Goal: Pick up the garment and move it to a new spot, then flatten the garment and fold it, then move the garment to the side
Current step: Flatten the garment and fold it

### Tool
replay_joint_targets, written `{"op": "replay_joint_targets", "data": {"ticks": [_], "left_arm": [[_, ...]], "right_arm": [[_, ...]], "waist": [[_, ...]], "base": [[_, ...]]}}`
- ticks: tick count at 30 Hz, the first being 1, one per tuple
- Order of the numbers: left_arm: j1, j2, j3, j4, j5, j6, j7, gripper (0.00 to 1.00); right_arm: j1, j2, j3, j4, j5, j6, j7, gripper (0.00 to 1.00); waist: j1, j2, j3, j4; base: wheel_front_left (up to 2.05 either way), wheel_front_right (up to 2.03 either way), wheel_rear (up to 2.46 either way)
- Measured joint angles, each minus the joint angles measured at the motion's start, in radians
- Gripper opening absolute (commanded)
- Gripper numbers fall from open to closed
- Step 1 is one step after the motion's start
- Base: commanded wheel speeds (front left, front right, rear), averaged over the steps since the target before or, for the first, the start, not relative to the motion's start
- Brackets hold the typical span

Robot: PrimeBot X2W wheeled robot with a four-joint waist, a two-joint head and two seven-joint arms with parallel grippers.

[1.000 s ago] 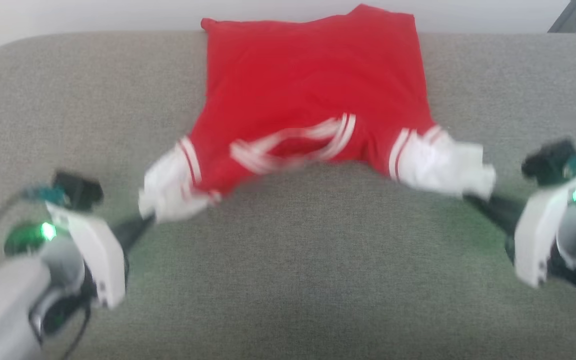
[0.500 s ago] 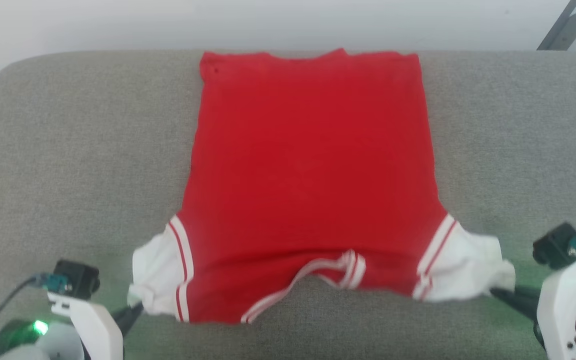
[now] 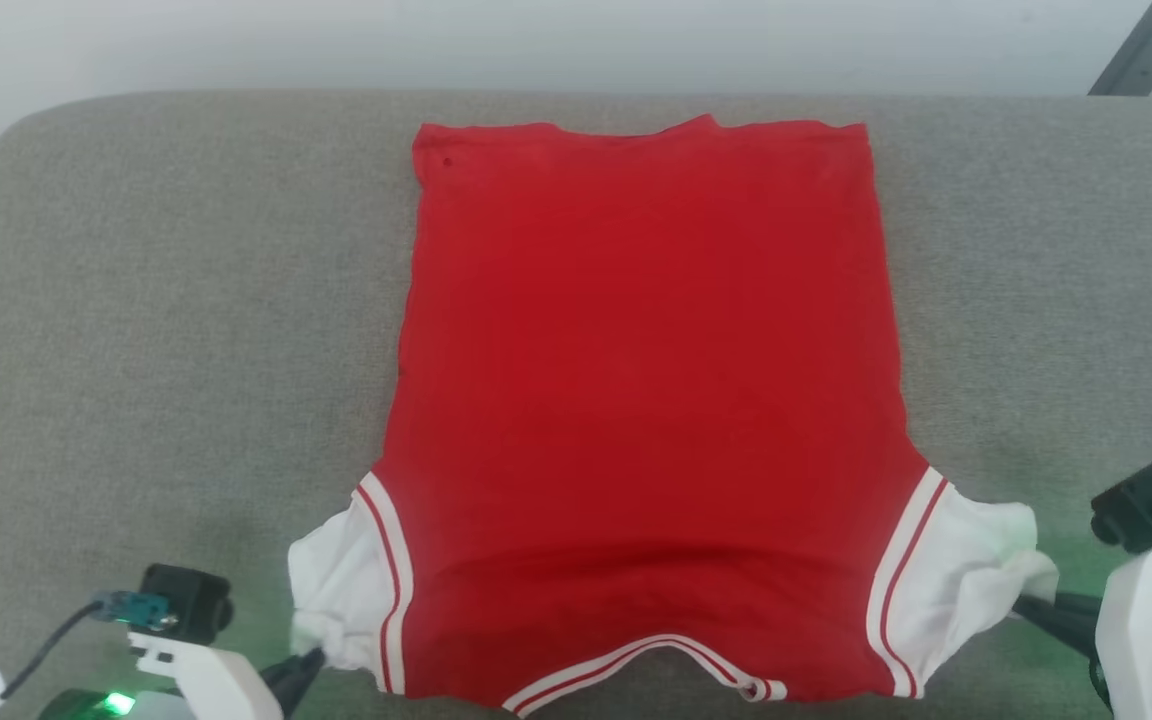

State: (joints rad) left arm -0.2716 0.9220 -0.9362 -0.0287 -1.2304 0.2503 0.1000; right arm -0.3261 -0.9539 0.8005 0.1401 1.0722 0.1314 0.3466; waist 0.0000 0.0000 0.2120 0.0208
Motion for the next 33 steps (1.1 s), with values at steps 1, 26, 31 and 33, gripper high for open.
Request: {"op": "replay_joint_targets", "data": {"ticks": [1,26,31,33], "left_arm": [[0.0,0.0,0.0,0.0,0.0,0.0,0.0,0.0],[-0.186,-0.179,-0.022,0.051,0.101,-0.084,-0.024,0.0],[-0.231,-0.227,-0.034,0.079,0.119,-0.123,-0.027,0.0],[-0.245,-0.246,-0.037,0.092,0.12,-0.139,-0.03,0.0]], "right_arm": [[0.0,0.0,0.0,0.0,0.0,0.0,0.0,0.9],[-0.523,0.348,-0.505,0.295,-0.451,0.0,0.093,1.0],[-0.672,0.378,-0.508,0.491,-0.532,0.0,0.154,1.0],[-0.72,0.385,-0.512,0.567,-0.562,0.0,0.188,1.0]], "waist": [[0.0,0.0,0.0,0.0],[0.0,0.0,0.188,0.149],[0.0,0.0,0.235,0.206],[0.0,0.0,0.252,0.229]], "base": [[0.0,0.0,0.0],[0.0,0.0,0.0],[0.0,0.0,0.0],[0.0,0.0,0.0]]}}
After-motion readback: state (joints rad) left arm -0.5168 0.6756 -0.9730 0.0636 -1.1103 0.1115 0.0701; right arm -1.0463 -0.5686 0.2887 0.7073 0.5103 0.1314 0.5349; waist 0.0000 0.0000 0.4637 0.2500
